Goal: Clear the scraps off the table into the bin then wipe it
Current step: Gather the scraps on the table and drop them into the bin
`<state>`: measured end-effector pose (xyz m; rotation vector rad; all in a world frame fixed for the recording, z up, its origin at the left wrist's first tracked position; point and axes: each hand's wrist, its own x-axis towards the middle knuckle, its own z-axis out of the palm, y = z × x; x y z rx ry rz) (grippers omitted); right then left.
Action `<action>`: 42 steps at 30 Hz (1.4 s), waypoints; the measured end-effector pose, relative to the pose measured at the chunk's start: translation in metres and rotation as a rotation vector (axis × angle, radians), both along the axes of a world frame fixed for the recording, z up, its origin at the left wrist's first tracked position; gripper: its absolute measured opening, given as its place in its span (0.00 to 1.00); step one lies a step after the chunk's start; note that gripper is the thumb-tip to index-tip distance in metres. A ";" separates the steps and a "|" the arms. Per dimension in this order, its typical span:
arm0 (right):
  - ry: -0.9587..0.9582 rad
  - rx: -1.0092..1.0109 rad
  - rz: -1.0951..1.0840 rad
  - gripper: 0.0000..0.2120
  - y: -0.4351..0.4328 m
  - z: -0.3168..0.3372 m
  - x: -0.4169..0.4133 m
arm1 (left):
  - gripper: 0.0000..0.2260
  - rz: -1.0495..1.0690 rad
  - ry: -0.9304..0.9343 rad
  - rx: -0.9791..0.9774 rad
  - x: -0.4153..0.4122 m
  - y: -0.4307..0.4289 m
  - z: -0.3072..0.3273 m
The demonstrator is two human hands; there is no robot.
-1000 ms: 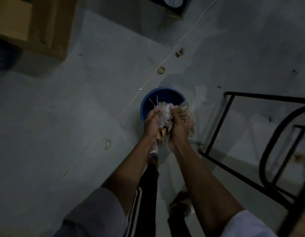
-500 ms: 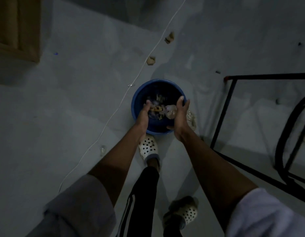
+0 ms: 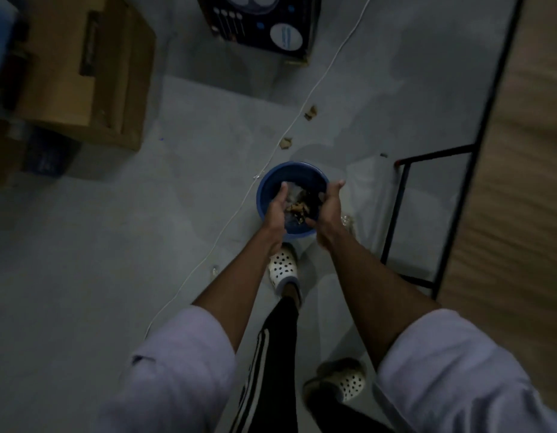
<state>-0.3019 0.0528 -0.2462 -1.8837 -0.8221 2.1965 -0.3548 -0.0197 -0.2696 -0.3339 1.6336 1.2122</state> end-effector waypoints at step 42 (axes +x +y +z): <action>-0.647 0.801 0.194 0.25 0.149 0.194 0.649 | 0.20 -1.160 0.243 0.269 0.545 0.215 0.226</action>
